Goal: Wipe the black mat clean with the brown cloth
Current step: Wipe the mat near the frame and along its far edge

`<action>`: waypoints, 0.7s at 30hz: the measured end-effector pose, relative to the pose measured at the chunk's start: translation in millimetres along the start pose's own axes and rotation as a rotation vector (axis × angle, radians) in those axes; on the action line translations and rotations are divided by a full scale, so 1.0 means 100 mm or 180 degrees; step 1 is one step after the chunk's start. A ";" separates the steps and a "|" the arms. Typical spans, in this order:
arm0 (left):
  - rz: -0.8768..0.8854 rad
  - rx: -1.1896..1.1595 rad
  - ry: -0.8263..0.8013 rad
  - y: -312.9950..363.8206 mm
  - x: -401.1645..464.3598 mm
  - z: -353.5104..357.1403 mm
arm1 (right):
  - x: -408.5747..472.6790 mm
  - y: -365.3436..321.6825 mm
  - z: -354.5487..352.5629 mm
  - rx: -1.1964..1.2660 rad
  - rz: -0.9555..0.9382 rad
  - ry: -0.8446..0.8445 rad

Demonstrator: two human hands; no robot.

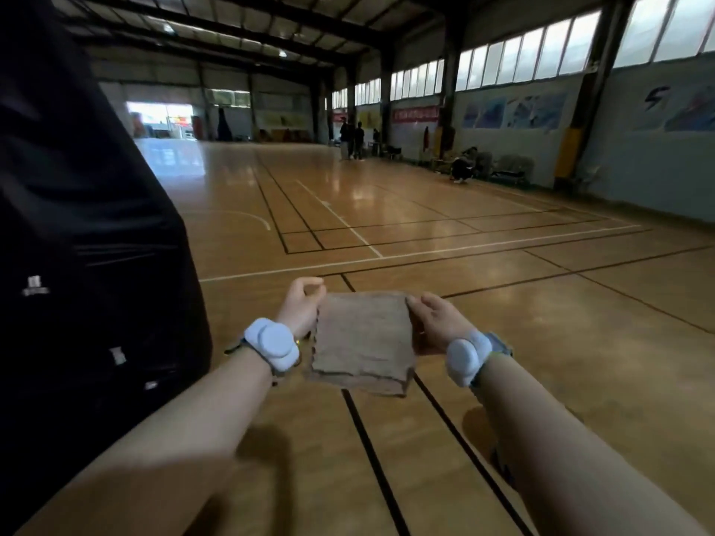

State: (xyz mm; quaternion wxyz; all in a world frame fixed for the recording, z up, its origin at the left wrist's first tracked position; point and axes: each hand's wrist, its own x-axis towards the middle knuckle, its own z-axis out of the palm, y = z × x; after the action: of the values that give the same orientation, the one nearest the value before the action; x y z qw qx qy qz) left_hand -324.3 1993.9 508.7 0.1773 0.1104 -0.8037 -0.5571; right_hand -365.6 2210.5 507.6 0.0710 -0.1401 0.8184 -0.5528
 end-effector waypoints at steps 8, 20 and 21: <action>-0.0636 -0.0992 -0.0746 -0.31 1.06 -0.38 | 1.40 -0.23 0.51 0.0571 0.0134 -0.0132; -0.0496 0.0942 0.0153 -0.74 2.58 -0.63 | 3.33 -0.40 1.17 -0.0827 -0.0554 -0.1071; -0.0518 0.1007 0.0200 -0.78 2.73 -0.66 | 3.52 -0.44 1.23 -0.0876 -0.0596 -0.1183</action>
State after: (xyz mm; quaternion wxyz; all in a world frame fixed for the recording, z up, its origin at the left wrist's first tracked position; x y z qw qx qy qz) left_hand -547.8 1807.4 500.6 0.1370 0.2189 -0.8638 -0.4326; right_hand -660.6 1978.0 515.0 0.1491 -0.3230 0.8423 -0.4050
